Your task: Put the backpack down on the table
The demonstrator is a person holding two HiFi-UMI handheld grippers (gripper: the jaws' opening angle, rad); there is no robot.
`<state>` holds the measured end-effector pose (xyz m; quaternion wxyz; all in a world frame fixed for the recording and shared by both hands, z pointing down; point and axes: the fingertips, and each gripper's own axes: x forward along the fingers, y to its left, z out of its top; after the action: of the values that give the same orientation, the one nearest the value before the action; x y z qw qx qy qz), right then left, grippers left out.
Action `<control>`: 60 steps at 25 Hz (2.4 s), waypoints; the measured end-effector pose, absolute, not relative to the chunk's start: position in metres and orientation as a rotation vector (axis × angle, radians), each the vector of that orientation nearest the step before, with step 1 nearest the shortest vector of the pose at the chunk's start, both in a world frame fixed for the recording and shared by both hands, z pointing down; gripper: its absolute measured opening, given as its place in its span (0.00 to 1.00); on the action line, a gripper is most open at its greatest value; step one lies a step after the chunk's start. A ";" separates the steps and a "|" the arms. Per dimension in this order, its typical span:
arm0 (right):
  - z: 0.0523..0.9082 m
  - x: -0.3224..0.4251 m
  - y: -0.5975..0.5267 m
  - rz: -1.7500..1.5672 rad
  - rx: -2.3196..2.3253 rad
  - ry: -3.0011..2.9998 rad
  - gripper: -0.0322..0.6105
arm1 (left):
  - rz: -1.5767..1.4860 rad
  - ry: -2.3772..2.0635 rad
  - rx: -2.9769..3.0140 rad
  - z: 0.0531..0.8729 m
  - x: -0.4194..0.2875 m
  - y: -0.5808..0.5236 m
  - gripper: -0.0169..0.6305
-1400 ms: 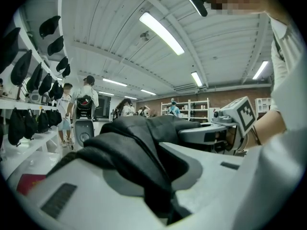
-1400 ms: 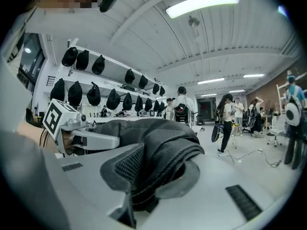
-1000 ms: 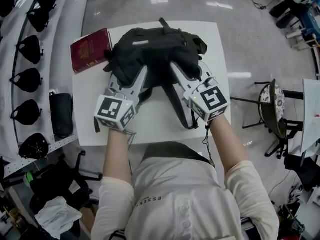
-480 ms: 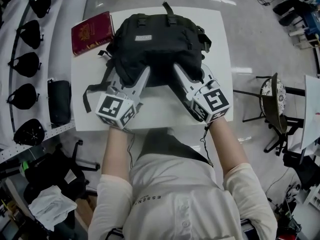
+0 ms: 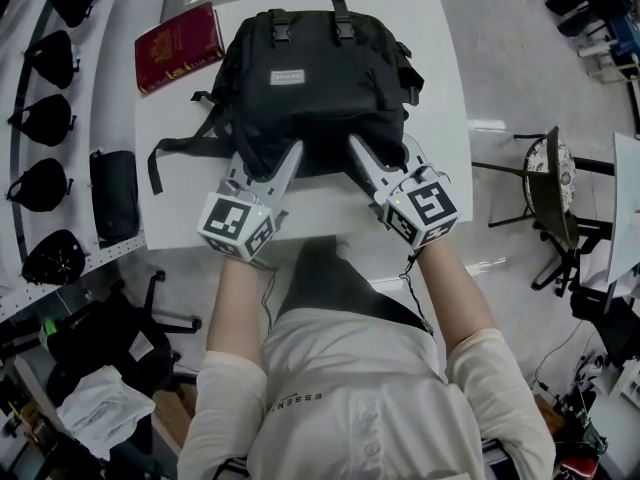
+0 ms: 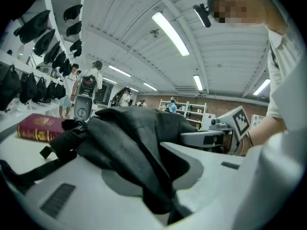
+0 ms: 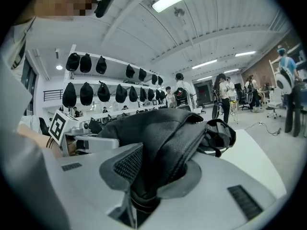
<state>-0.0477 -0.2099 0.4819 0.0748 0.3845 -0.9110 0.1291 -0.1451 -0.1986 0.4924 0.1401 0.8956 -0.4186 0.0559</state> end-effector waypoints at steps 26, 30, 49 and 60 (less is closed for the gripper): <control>0.555 -0.034 -0.159 0.544 1.243 -2.584 0.35 | 0.141 -1.216 2.449 0.565 -0.151 -0.145 0.30; 0.546 -0.020 -0.156 0.491 1.369 -2.545 0.45 | 0.204 -1.348 2.364 0.568 -0.171 -0.140 0.48; 0.452 -0.024 -0.090 0.301 1.330 -2.673 0.43 | 0.175 -1.399 2.557 0.461 -0.159 -0.074 0.50; 0.393 -0.027 -0.066 0.131 1.304 -2.788 0.07 | 0.157 -1.385 2.677 0.407 -0.148 -0.049 0.03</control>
<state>-0.0271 -0.0658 0.3932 0.0306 0.4232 -0.9045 0.0424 -0.1485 -0.0492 0.4070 0.0615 0.8853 -0.4580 0.0519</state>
